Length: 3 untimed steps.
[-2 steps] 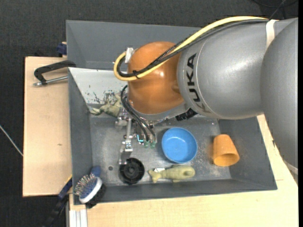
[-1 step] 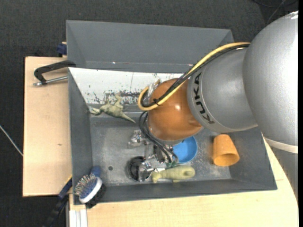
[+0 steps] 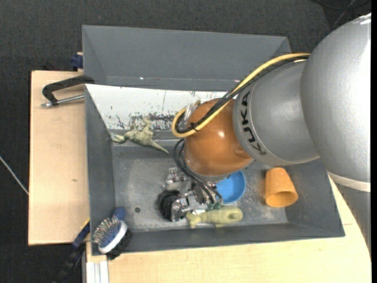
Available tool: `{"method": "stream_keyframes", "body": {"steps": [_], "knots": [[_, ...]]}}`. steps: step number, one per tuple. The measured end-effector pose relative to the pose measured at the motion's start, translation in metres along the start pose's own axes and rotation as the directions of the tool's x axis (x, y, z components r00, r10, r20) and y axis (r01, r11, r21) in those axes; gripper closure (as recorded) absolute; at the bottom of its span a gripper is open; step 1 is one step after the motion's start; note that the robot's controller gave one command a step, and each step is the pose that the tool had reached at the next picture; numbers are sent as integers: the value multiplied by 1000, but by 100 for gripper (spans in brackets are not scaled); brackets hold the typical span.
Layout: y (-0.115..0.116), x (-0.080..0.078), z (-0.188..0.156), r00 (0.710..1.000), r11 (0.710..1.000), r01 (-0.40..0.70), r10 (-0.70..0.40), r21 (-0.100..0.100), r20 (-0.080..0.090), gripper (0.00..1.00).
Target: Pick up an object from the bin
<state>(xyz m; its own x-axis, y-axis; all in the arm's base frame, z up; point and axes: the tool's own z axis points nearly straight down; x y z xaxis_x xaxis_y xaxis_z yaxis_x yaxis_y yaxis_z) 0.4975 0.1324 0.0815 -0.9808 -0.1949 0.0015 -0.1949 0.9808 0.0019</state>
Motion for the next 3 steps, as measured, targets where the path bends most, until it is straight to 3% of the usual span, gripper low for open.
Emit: {"method": "stream_keyframes", "body": {"steps": [1, 2, 3], "knots": [[5, -3, -152, 990, 990, 143, -143, 3, 16, 100], [4, -1, -147, 990, 990, 141, -141, 1, 6, 0], [17, -3, 11, 944, 944, 330, -330, 2, 11, 0]]}}
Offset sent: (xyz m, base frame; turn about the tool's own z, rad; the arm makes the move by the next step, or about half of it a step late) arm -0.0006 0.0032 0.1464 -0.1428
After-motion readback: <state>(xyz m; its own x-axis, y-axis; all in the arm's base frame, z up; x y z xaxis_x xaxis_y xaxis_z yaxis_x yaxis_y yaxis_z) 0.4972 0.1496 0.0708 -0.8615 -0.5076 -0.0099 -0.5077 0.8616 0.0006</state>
